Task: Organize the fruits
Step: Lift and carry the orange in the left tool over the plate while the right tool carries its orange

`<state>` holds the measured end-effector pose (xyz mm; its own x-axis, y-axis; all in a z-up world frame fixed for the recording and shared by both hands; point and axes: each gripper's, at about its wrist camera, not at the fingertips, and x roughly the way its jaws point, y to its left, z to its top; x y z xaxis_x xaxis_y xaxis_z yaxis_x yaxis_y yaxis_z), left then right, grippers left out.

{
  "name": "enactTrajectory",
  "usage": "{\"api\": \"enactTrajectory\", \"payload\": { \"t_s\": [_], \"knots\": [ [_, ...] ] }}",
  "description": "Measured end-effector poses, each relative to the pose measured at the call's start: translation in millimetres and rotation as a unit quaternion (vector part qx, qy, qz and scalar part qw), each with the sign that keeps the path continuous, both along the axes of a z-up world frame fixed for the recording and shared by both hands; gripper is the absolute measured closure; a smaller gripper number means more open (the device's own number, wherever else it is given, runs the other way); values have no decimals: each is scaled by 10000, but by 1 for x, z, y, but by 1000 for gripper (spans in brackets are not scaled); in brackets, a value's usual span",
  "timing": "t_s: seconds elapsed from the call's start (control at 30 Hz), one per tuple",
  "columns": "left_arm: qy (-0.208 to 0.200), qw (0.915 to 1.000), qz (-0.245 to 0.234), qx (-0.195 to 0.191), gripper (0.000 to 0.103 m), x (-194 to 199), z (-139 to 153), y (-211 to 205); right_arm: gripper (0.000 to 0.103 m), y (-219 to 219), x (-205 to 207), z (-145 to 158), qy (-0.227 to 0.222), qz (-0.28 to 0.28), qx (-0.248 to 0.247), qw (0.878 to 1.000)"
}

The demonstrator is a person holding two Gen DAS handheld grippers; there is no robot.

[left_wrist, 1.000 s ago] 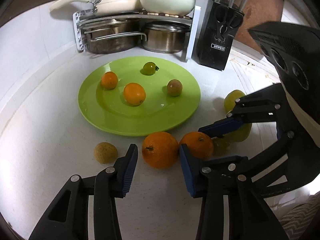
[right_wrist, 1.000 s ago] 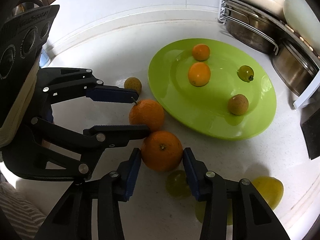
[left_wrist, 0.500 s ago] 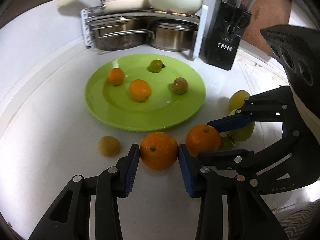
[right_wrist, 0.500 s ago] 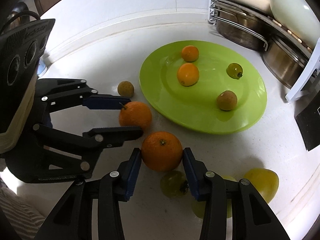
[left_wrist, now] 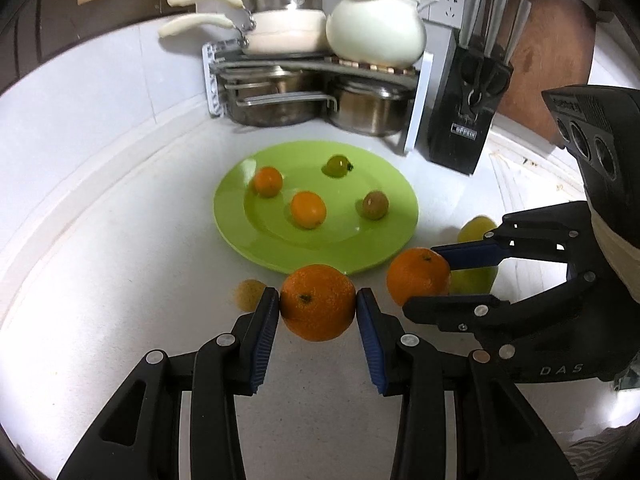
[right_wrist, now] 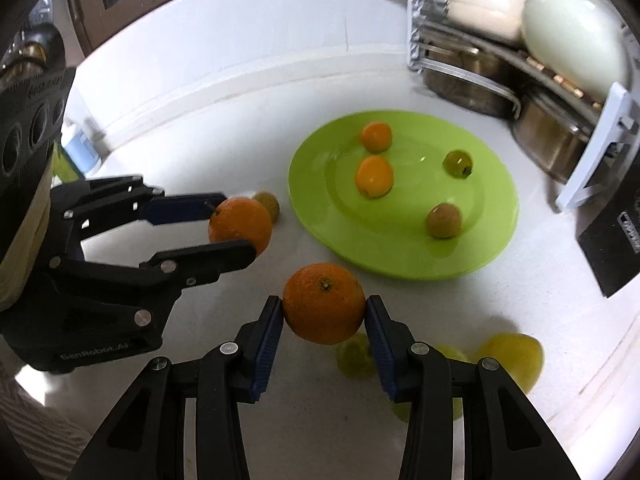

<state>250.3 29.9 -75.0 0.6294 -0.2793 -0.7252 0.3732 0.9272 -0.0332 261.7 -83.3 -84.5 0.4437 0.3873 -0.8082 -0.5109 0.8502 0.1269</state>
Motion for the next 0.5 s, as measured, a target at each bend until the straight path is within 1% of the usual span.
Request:
{"api": "enactTrajectory", "payload": {
  "t_s": [0.2,0.5],
  "knots": [
    [-319,9993,124,-125,64,-8,26,-3,60,-9,-5,24,-322,-215,200,9990],
    [-718,9970,167,-238,64,-11,55,-14,60,-29,-13,53,-734,-447,413,9954]
  ]
}}
